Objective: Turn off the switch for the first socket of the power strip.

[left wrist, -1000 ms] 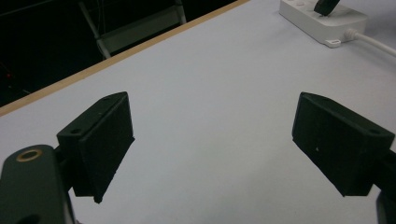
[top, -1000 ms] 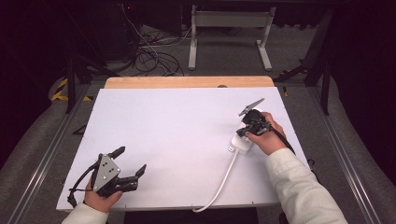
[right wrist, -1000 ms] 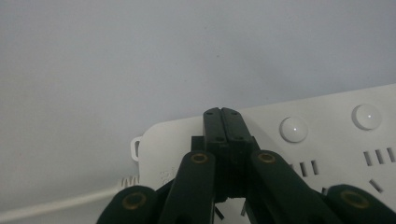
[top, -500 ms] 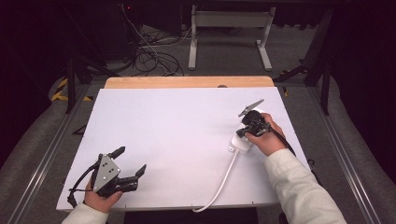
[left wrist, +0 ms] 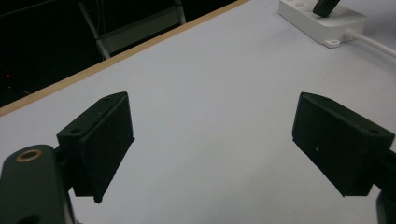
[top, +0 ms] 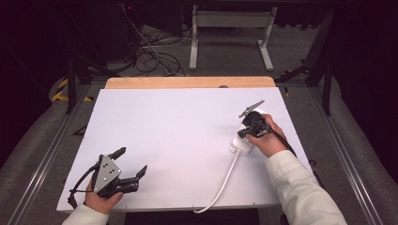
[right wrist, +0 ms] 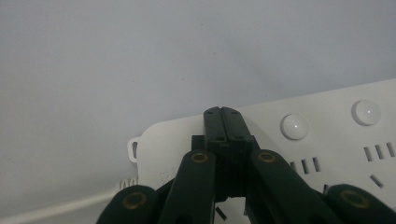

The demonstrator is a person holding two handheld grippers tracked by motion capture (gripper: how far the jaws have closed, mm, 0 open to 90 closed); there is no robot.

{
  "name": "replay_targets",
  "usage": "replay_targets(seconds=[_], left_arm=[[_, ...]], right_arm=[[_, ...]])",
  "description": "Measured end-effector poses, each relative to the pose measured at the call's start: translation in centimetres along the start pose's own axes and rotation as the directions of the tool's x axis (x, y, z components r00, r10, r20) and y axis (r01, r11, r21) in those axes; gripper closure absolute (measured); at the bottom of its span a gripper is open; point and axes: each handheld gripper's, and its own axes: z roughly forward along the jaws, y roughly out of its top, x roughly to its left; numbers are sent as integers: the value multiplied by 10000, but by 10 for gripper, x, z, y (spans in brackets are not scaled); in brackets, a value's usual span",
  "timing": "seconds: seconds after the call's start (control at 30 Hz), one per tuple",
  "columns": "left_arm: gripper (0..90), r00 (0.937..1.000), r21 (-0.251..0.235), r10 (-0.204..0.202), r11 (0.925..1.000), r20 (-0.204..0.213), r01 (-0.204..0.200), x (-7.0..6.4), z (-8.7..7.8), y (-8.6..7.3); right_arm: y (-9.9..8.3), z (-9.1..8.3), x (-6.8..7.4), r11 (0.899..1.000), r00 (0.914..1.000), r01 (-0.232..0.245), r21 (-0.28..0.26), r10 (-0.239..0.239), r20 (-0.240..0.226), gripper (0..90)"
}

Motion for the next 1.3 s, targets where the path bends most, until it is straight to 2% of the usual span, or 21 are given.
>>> replay_targets(seconds=[0.3, 0.43, 0.47, 0.5, 0.53, 0.6, 0.67, 1.0, 1.3], left_arm=[[132, 10000, 10, -8, 10000, 20, 8, 0, 0, 0], [132, 10000, 0, -25, 10000, -1, 25, 0, 0, 0], [132, 10000, 11, -10, 10000, -6, 10, 1, 0, 0], [132, 10000, 58, 40, 10000, -8, -40, 1, 0, 0], [132, 10000, 55, 50, 10000, -18, -50, 1, 1, 0], [132, 10000, 75, -72, 9999, 31, 72, 1, 1, 0], [132, 10000, 84, 39, 10000, -6, -39, 1, 2, 0], [132, 10000, 63, -13, 10000, 14, 13, 0, 1, 0], [132, 10000, 86, 1, 10000, 4, -1, 1, 1, 0]], right_arm=[[0, 1, 2, 10000, 9998, 13, 49, -14, 197, 900], [1, 0, 2, 10000, 9999, 44, 49, -44, 118, 900], [2, -3, 2, 9997, 9999, 83, -229, -80, 106, 900], [3, -9, 4, 9984, 9994, 207, -519, -192, 298, 900], [3, -9, 4, 9984, 9994, 207, -519, -192, 298, 900], [4, -16, 5, 9955, 9997, 234, -915, -224, 126, 900], [7, -24, 7, 9931, 9996, 283, -1136, -273, 106, 900], [9, -42, 10, 9869, 9994, 346, -1575, -332, 111, 900], [11, -47, 14, 9839, 9990, 446, -1729, -432, 117, 900]])
